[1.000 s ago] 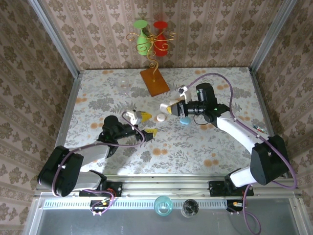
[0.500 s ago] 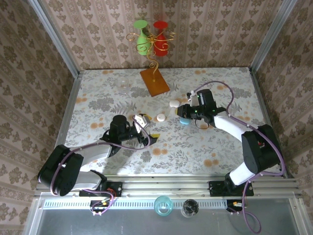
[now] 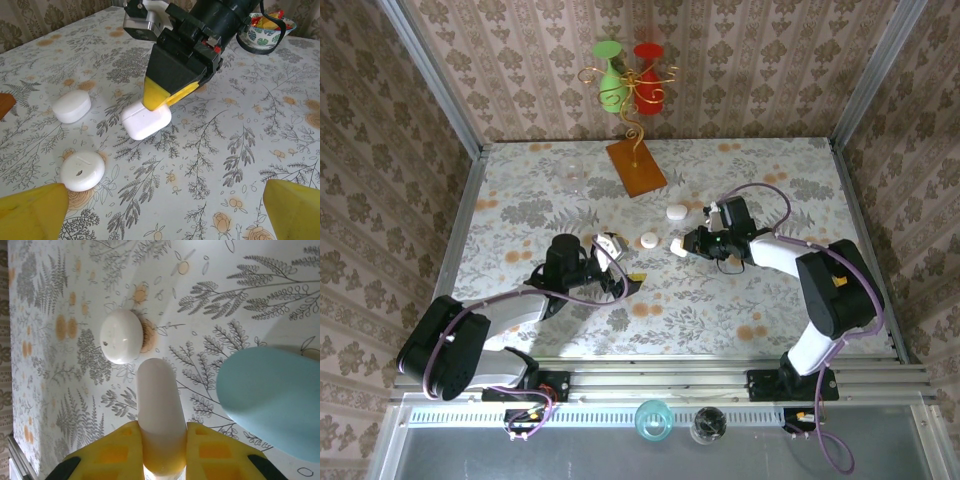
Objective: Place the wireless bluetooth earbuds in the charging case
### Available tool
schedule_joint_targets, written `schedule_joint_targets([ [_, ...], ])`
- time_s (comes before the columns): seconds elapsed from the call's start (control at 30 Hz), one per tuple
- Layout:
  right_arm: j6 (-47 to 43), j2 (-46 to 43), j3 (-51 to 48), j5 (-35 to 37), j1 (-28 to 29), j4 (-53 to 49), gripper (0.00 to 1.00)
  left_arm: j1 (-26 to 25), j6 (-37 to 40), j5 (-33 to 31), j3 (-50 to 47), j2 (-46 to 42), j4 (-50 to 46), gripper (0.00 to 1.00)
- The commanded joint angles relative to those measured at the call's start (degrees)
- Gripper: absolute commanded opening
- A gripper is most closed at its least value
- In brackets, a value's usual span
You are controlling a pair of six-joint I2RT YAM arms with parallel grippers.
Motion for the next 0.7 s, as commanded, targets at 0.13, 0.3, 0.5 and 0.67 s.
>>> schedule_joint_targets([
  [0.13,0.7,3.8,0.5,0.6,0.2,0.2,0.22,-0.4,1.9,-1.0,1.2,-0.7,-3.0,1.00],
  [0.3,0.7,4.1,0.6,0.9,0.1,0.3,0.31,-0.5,2.0,-1.3,1.2,-1.3,-3.8,1.00],
  [0.5,-2.2,-1.2,1.2,4.3,0.0,-2.6,0.50,-0.5,0.2,-2.5,1.7,-2.0,-4.2,1.00],
  [0.67,-6.7,-8.4,1.7,8.9,-0.2,-6.4,0.56,0.3,1.8,-8.0,1.7,-7.2,-7.7,1.00],
])
